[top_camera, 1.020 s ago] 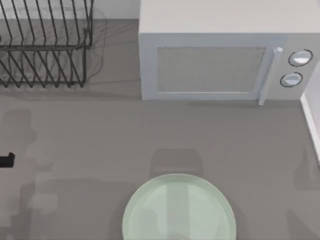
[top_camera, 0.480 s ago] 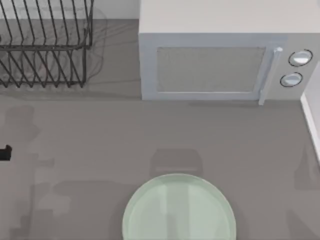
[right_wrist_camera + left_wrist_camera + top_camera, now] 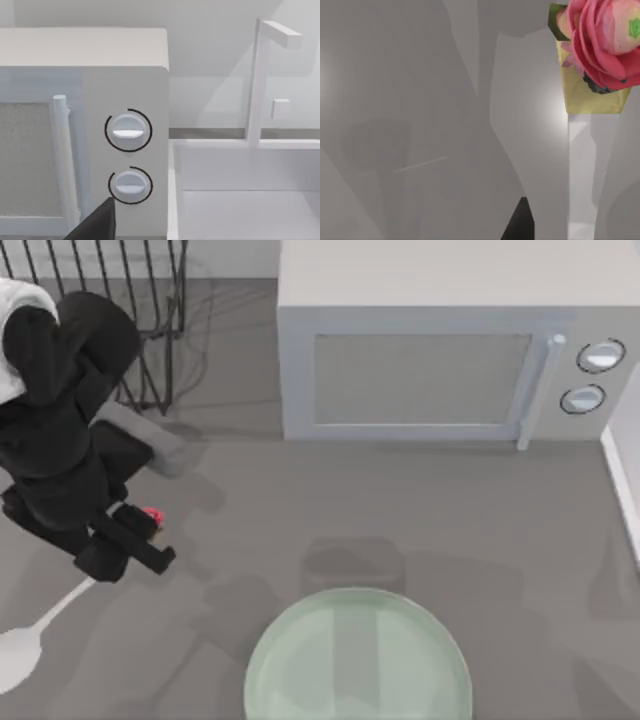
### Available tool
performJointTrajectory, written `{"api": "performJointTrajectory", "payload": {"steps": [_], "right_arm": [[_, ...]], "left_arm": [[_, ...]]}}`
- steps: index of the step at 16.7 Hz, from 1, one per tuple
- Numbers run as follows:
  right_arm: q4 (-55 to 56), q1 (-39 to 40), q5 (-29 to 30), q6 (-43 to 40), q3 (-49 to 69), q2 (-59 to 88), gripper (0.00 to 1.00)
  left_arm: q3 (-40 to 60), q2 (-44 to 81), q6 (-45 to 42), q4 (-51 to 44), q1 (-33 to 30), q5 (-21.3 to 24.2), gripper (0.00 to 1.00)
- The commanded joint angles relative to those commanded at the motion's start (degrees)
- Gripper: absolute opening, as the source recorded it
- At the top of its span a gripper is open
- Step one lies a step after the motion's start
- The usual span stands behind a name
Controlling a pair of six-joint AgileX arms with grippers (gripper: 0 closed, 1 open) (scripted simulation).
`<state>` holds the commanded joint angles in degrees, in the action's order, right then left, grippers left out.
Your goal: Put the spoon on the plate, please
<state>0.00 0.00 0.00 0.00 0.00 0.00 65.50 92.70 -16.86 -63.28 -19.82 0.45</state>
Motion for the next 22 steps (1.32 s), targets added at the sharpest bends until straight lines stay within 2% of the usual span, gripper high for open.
{"api": "performJointTrajectory", "payload": {"steps": [5, 9, 12, 22], "right_arm": [[0.0, 0.0, 0.0, 0.0, 0.0, 0.0, 1.00], [0.0, 0.0, 0.0, 0.0, 0.0, 0.0, 1.00], [0.0, 0.0, 0.0, 0.0, 0.0, 0.0, 1.00], [0.0, 0.0, 0.0, 0.0, 0.0, 0.0, 1.00]], "left_arm": [[8.4, 10.2, -8.6, 1.4, -24.2, 0.5, 0.00], [13.1, 15.1, -13.7, 3.2, -36.8, 0.5, 0.00], [14.3, 16.3, -15.1, 4.0, -39.8, 0.4, 0.00], [15.1, 15.8, -14.5, 6.8, -39.8, -1.0, 0.00]]}}
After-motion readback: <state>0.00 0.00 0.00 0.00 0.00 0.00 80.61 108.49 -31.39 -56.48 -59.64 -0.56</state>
